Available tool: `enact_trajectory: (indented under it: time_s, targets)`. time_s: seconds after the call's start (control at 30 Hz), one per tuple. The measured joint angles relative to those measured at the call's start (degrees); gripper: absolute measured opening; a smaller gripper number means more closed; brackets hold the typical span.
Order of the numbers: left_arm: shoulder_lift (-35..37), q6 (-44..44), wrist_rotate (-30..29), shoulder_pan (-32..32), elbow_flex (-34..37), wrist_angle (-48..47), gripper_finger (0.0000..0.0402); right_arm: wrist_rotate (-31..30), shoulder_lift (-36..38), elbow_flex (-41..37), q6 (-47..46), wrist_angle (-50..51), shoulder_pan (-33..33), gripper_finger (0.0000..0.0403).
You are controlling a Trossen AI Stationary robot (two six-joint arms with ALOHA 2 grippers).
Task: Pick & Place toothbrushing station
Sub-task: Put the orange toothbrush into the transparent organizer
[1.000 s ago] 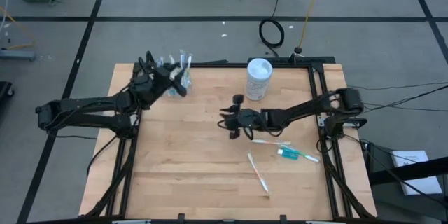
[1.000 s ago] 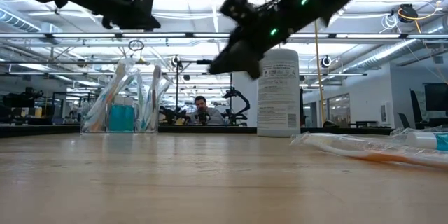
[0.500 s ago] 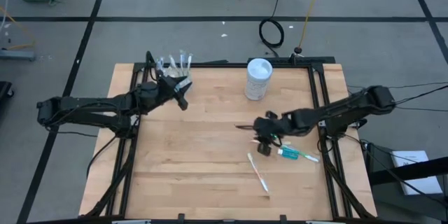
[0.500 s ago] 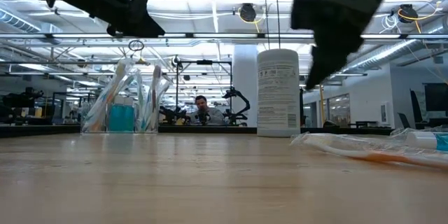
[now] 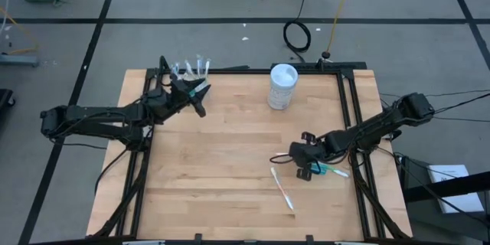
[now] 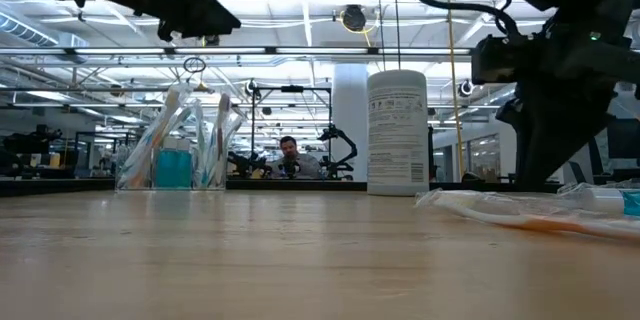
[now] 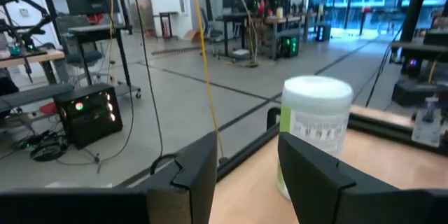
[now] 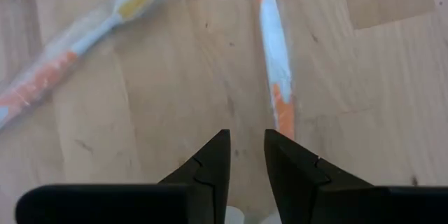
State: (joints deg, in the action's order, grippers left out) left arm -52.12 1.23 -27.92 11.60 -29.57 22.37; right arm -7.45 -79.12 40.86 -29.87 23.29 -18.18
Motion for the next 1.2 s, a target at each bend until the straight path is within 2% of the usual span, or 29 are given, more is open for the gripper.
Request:
enact_trajectory:
  time_s: [0.13,0.3,0.43,0.6,0.77,0.9,1.13,1.2]
  targets:
    - [0.0,0.07,0.0,0.0,0.0,1.79,0.0159,-0.56,-0.03,-1.76,-0.05,0.65,-0.22,0.0079]
    - [0.0,0.07,-0.02,0.0,-0.02,1.35,0.0159,-3.07,0.11,-7.69,0.2,-8.34,0.37,0.0079]
    - [0.0,0.07,-0.02,0.0,0.0,1.31,0.0159,-4.74,0.16,-9.94,3.55,-11.73,0.66,0.0071]
    - [0.0,1.69,-0.02,0.0,0.0,1.29,0.0159,-5.98,0.33,-8.68,9.7,-13.11,0.66,0.0039]
    - [0.0,2.54,-0.02,0.0,0.01,1.2,0.0159,-6.3,2.05,-4.97,15.39,-15.58,0.73,0.0032]
    - [0.0,2.52,-0.02,0.0,0.01,0.2,0.0159,-6.33,2.76,-4.81,20.27,-14.27,1.51,0.0052]
    - [0.0,2.32,-0.02,-0.05,0.01,-2.8,0.0159,-5.59,0.92,-7.13,19.14,-14.12,5.54,0.0137]
    - [0.0,2.2,-0.02,-0.07,0.01,-3.86,0.0159,-3.08,-0.26,-8.08,18.61,-15.61,6.48,0.0156]
